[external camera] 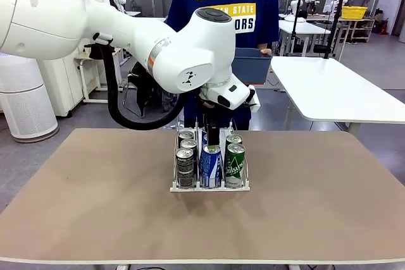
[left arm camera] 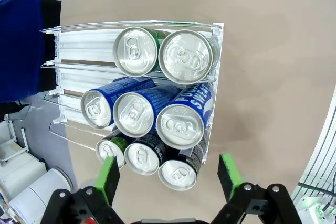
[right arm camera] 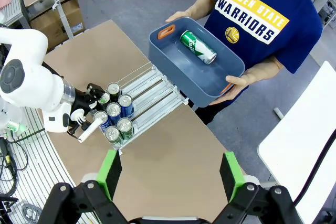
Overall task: Fill the beverage cans into the dispenser.
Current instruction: Pick up the Sprite handed by the human.
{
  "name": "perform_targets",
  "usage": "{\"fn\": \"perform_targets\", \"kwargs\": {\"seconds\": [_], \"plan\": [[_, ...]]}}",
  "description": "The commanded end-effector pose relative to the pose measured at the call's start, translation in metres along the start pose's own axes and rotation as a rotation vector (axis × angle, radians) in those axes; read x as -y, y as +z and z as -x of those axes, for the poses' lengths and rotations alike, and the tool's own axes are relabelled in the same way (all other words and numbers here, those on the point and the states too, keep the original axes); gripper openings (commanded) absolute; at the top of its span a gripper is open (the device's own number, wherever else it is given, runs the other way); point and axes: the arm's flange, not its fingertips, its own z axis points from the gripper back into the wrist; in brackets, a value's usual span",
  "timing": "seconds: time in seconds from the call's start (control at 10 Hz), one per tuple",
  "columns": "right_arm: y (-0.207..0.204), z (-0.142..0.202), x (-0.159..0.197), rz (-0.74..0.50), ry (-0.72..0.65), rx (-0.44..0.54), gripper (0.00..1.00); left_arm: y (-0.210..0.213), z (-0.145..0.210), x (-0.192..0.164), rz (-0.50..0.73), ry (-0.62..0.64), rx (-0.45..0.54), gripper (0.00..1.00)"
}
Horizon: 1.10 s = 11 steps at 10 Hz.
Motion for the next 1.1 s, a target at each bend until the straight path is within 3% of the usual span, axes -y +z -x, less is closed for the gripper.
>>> {"fn": "perform_targets", "kwargs": {"seconds": [0.0, 0.2, 0.5, 0.8, 1.0], "plan": [[0.0, 0.0, -0.001, -0.008, 0.0, -0.001, 1.0, 0.033, 0.022, -0.026, 0.045, -0.005, -0.034, 1.0], [0.0, 0.0, -0.001, -0.008, 0.0, -0.001, 1.0, 0.09, 0.046, -0.033, 0.142, -0.012, 0.042, 1.0], [0.0, 0.0, -0.001, -0.008, 0.0, -0.001, 1.0, 0.178, 0.123, -0.094, 0.055, -0.038, 0.069, 1.0], [0.0, 0.0, -0.001, -0.008, 0.0, -0.001, 1.0, 0.255, 0.181, -0.113, 0.031, 0.054, 0.32, 1.0], [0.0, 0.0, -0.001, -0.008, 0.0, -0.001, 1.0, 0.283, 0.208, -0.115, -0.043, 0.166, 0.412, 1.0]]}}
